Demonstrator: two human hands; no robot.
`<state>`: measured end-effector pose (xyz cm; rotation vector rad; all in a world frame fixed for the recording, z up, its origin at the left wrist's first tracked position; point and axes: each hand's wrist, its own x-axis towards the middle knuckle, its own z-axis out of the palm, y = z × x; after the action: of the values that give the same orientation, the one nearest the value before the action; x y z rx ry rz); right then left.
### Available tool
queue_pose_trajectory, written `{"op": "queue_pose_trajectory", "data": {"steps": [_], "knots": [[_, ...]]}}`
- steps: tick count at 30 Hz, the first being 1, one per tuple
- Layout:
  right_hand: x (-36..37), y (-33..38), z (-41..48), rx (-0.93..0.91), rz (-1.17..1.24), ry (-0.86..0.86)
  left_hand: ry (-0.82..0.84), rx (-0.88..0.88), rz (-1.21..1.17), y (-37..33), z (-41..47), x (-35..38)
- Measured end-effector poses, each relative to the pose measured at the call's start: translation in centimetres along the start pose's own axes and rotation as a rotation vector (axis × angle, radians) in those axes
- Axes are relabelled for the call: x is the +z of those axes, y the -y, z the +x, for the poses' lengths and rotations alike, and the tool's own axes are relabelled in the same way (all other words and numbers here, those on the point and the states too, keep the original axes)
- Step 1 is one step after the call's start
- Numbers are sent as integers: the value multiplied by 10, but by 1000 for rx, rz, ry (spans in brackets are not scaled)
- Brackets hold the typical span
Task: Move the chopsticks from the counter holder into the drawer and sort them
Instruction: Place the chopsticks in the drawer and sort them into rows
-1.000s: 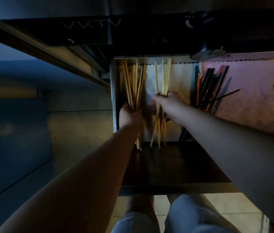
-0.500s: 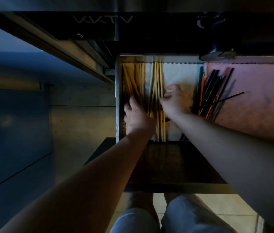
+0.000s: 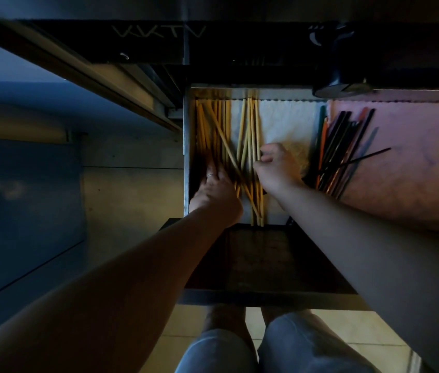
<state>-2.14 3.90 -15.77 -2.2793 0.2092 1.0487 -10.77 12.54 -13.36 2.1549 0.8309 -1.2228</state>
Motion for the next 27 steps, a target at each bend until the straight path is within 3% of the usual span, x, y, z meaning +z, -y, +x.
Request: {"op": "queue_pose_trajectory", "data": {"steps": [13,18,27], "knots": [[-2,1,-7,-13,-2,51,-53,-19,-88,-4,4,-5],[-3,-3,-7,5,1,66,-123,107,61,2,8,4],[-6,-8,-4,17,31,88,-85,212,208,10,12,7]]}}
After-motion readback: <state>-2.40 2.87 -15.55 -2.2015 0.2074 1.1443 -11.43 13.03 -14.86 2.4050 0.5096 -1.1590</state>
